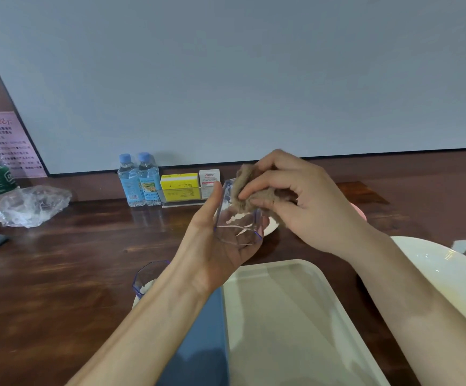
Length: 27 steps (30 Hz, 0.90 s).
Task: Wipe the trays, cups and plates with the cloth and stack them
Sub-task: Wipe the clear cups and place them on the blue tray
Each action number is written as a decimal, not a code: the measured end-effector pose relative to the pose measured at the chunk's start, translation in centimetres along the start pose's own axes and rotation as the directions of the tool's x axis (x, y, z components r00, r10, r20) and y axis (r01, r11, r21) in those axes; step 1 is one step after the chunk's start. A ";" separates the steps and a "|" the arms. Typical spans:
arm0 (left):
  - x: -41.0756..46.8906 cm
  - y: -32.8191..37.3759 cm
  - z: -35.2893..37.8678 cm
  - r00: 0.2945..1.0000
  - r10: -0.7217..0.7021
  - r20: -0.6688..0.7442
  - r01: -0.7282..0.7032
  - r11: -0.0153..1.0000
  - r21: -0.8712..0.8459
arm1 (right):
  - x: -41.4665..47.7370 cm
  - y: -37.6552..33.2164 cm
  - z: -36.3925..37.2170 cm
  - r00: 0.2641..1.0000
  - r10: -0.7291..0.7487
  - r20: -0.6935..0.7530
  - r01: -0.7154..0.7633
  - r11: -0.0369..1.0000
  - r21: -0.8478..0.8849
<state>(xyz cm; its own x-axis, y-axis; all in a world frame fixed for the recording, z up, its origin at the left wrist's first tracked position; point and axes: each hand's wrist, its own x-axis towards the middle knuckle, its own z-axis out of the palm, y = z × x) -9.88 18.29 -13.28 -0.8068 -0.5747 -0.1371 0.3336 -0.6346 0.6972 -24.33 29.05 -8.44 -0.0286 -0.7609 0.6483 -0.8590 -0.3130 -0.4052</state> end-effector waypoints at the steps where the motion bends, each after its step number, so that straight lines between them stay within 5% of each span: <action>1: 0.0 -0.1 0.1 1.000 -0.013 -0.006 0.013 1.000 0.004 | 0.1 0.3 0.2 0.998 0.006 -0.068 -0.008 0.999 -0.032; 4: 0.1 -0.1 0.0 0.999 -0.013 -0.031 0.013 1.000 -0.020 | 0.0 0.5 0.6 0.994 -0.016 -0.112 0.005 0.996 -0.092; 9: 0.2 0.2 -0.4 0.999 0.048 -0.013 -0.048 0.998 -0.038 | -0.4 -1.2 0.5 0.981 -0.072 0.182 0.070 0.997 0.018; 16: 0.2 0.1 0.0 0.999 0.039 -0.033 -0.037 0.997 0.065 | 0.1 1.0 1.1 0.985 -0.003 -0.175 -0.017 0.994 -0.112; 20: 0.0 0.8 -0.4 0.998 0.059 0.020 -0.058 0.997 -0.050 | -0.2 -0.5 0.7 0.999 -0.054 0.004 0.054 0.998 -0.023; 23: -0.5 1.4 -0.1 0.996 0.065 0.058 -0.066 0.998 0.016 | -0.3 -1.5 -0.2 0.987 -0.039 0.155 0.029 0.997 0.065; 27: -0.8 1.2 0.4 0.995 0.058 0.077 -0.064 0.996 0.065 | 0.0 -0.3 0.1 0.998 -0.030 -0.058 0.031 0.999 0.021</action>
<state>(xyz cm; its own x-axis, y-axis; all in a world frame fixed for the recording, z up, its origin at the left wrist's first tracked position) -8.96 18.17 -12.06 -0.8210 -0.5694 -0.0417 0.3515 -0.5616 0.7490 -24.01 29.11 -8.38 -0.0328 -0.7170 0.6963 -0.8487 -0.3479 -0.3983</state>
